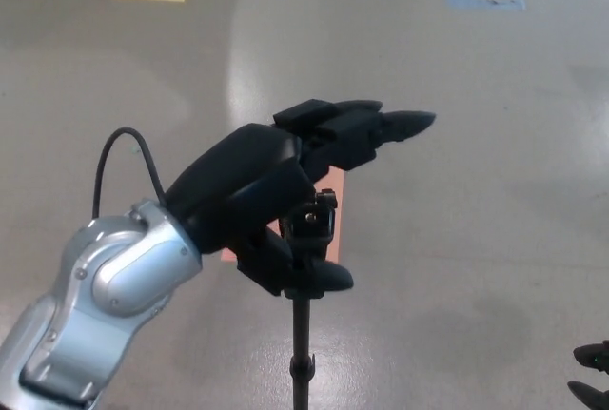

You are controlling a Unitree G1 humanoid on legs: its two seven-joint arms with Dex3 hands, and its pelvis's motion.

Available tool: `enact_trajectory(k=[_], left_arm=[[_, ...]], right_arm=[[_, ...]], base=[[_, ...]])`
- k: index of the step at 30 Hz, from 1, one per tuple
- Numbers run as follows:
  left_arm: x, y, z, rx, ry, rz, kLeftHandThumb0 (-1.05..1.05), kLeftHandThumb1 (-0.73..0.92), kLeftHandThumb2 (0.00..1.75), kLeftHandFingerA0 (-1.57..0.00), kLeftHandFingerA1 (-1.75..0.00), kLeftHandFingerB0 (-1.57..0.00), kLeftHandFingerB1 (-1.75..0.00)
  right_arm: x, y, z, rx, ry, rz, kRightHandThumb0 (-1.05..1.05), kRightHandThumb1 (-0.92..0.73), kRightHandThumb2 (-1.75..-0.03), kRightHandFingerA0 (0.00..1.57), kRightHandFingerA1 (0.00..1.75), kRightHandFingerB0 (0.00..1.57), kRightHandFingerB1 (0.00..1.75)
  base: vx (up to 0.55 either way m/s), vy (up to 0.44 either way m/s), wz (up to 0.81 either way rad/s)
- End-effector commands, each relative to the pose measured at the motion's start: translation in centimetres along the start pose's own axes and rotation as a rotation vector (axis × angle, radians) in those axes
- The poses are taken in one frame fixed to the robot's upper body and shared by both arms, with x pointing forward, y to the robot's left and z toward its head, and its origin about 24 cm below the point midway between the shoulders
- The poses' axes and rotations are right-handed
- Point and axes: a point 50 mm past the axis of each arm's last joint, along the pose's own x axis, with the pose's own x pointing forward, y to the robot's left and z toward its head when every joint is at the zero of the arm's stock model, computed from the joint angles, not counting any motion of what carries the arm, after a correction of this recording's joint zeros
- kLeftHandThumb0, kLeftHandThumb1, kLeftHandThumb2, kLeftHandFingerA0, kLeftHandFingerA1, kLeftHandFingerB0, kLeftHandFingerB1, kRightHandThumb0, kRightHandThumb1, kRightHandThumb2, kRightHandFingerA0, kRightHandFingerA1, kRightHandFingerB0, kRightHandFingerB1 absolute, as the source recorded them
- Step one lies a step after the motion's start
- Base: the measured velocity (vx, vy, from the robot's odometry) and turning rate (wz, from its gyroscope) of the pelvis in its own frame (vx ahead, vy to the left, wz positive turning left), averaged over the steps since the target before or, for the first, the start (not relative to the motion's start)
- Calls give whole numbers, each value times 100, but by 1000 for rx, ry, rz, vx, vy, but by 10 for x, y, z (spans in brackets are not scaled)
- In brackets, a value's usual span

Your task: The robot uses its left hand to grab the top of a phone stand kept on the floor and rotates it anti-clockwise

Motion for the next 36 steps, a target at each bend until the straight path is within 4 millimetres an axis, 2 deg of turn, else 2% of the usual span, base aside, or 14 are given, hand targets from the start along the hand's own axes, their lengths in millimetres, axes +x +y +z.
enact_trajectory(k=[1, 16, 17, 20, 21, 22, 25, 27, 28, 30, 31, 32, 34, 36], left_arm=[[6, 2, -19, 21, 63, 79, -42, 30, 69, -2, -31, -2, -33], [8, 0, -35, 68, 78, 111, -44, 31, 69, -3, -35, -3, -34], [7, 1, -36, 73, 81, 110, -45, 30, 68, -4, -36, -3, -35], [8, 1, -37, 83, 84, 109, -47, 31, 67, -3, -36, -2, -35], [8, 2, -37, 85, 83, 108, -47, 31, 67, -3, -36, -2, -35], [7, 1, -37, 85, 78, 111, -27, 31, 85, 0, -48, 0, -48], [7, 1, -37, 87, 75, 119, -27, 31, 86, 0, -48, 0, -47], [7, 1, -36, 77, 66, 135, -23, 30, 87, -11, -51, -11, -50], [7, 2, -36, 72, 57, 149, -42, 48, 55, -29, -31, -34, -32], [7, 2, -36, 72, 50, 158, -42, 48, 55, -29, -31, -34, -32], [7, 2, -35, 55, 33, 192, -39, 48, 55, -41, -33, -45, -35], [7, 3, -35, 50, 28, 201, -39, 48, 55, -41, -33, -45, -35], [9, 3, -32, 17, -24, 286, -25, 52, 56, -79, -45, -79, -45], [10, 3, -32, 20, -55, 326, -22, 54, 57, -89, -47, -83, -47]], right_arm=[[-3, -5, -5, -16, 26, -3, -65, -79, -65, 9, 24, 11, 21], [-3, -9, 0, -7, 13, -5, -65, -78, -66, 9, 25, 10, 22], [-3, -9, 1, 4, 13, -5, -68, -63, -93, 3, 33, 5, 29], [-2, -10, 2, 11, 13, -8, -68, -64, -93, 3, 33, 5, 29], [-2, -10, 2, 9, 11, -9, -68, -64, -93, 3, 33, 5, 29], [-2, -11, 3, 5, 10, -10, -64, -78, -65, 9, 24, 10, 22], [-2, -12, 3, 7, 10, -11, -63, -79, -66, 10, 25, 10, 22], [-2, -12, 4, 10, 10, -13, -63, -80, -65, 11, 26, 11, 22], [-2, -12, 5, 14, 11, -13, -63, -81, -66, 10, 27, 10, 22], [-2, -12, 5, 16, 10, -13, -63, -81, -66, 10, 27, 10, 22], [-2, -12, 5, 15, 10, -15, -65, -81, -65, 10, 27, 11, 22], [-2, -12, 5, 14, 10, -15, -65, -81, -65, 10, 27, 11, 22], [-2, -12, 5, 11, 7, -15, -65, -81, -65, 10, 26, 11, 21], [-2, -13, 6, 11, 12, -17, -65, -82, -65, 11, 27, 11, 21]], base=[[0, 0, 0], [0, 0, 0], [0, 0, 0], [0, 0, 0], [0, 0, 0], [0, 0, 0], [0, 0, 0], [0, 0, 0], [0, 0, 0], [0, 0, 0], [0, 0, 0], [0, 0, 0], [0, 0, 0], [0, 0, 0]])
